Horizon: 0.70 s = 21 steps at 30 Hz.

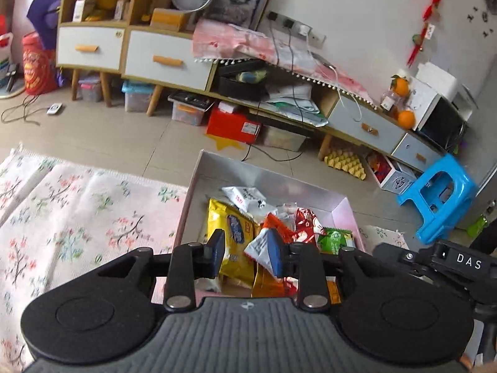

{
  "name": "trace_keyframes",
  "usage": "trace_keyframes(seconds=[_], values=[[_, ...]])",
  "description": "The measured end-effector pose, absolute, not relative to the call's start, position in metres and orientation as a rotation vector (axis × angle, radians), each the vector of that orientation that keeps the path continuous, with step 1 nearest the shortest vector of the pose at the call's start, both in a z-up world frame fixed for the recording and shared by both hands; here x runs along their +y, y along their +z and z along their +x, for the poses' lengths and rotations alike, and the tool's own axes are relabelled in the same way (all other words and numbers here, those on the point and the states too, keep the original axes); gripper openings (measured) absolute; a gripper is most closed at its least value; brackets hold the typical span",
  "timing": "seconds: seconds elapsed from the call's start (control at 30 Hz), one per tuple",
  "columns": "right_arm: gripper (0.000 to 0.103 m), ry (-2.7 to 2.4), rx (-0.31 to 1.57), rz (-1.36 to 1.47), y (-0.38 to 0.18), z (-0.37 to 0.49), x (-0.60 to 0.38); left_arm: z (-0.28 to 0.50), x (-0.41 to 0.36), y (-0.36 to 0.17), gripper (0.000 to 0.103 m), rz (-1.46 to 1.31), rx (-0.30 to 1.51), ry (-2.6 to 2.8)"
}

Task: Organize snacks
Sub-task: 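Carry both snacks into the pink box and open both grippers, then withdraw both grippers from the box toward the remaining snacks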

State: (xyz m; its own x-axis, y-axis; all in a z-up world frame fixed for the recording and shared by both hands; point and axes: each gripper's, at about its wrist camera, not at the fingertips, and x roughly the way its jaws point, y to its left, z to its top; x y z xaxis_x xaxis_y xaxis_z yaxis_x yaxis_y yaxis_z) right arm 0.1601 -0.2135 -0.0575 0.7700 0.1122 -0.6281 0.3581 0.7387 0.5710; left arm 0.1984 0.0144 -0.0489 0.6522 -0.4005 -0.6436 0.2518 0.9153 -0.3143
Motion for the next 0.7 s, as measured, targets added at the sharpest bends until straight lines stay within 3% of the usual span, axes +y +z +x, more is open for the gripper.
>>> trace_keyframes(seconds=[0.17, 0.33, 0.4, 0.47, 0.6, 0.7], values=[[0.067, -0.152, 0.749, 0.763, -0.053, 0.144, -0.218, 0.184, 0.007, -0.046, 0.042, -0.158, 0.819, -0.332], [0.069, -0.237, 0.886, 0.8, -0.053, 0.124, -0.217, 0.163, 0.004, -0.045, 0.045, -0.109, 0.89, -0.317], [0.069, -0.238, 0.945, 0.821, -0.055, 0.116, -0.215, 0.152, 0.0, -0.041, 0.051, -0.086, 0.899, -0.329], [0.069, -0.218, 0.989, 0.815, -0.053, 0.108, -0.211, 0.138, -0.009, -0.038, 0.066, -0.028, 0.898, -0.335], [0.07, -0.211, 0.978, 0.838, -0.043, 0.083, -0.209, 0.11, -0.024, -0.04, 0.074, 0.04, 0.933, -0.32], [0.076, -0.21, 0.947, 0.874, -0.036, 0.063, -0.21, 0.1, -0.023, -0.043, 0.08, 0.011, 0.986, -0.335]])
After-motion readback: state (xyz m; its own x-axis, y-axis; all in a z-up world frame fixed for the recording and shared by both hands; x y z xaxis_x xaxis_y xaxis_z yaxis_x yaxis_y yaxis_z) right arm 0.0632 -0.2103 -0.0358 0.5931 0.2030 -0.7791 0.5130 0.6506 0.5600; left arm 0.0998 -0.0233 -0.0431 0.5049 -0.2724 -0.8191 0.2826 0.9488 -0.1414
